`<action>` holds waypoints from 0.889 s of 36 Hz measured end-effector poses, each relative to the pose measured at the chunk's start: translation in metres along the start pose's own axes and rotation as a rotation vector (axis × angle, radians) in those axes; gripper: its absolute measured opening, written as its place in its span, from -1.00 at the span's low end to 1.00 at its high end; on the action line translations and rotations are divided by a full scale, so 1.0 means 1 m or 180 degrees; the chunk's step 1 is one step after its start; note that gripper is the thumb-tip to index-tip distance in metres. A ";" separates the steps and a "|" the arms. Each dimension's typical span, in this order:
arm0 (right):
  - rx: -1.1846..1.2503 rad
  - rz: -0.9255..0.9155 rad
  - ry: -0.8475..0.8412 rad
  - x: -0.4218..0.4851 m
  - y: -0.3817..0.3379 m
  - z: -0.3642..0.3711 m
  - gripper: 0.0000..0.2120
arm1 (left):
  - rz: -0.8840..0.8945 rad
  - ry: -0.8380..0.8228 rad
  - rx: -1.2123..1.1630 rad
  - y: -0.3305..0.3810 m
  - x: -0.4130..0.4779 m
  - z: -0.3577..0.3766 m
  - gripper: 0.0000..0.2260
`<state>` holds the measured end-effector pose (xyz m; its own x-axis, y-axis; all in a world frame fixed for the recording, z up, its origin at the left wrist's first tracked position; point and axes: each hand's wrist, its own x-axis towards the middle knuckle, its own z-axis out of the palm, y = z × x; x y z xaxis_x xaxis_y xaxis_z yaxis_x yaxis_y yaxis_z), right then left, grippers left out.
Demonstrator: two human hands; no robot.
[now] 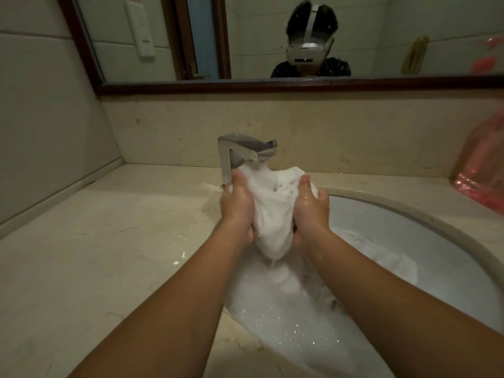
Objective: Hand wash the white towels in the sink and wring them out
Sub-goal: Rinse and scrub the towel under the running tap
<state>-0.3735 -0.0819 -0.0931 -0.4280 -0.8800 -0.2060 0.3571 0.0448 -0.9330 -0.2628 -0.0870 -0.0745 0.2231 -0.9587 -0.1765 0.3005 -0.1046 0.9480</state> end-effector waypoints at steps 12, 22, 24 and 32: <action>-0.0326 -0.0310 -0.0434 -0.002 0.002 0.015 -0.46 | 0.0331 -0.0030 0.0231 -0.001 0.008 0.005 -0.29; -0.0236 -0.0565 -0.0630 -0.011 0.000 0.014 -0.69 | 0.0480 -0.0032 0.0166 -0.006 0.014 0.000 -0.34; -0.0225 -0.0573 -0.0597 -0.010 0.002 0.014 -0.71 | 0.0490 -0.0040 0.0137 -0.010 0.020 0.000 -0.22; -0.0278 -0.0488 -0.0506 -0.006 0.004 0.012 -0.71 | 0.0427 -0.0136 0.0149 -0.010 0.023 -0.002 -0.21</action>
<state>-0.3593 -0.0820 -0.0918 -0.3332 -0.9427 -0.0173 0.2217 -0.0605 -0.9732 -0.2587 -0.1080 -0.0885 0.2185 -0.9751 -0.0367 0.2269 0.0141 0.9738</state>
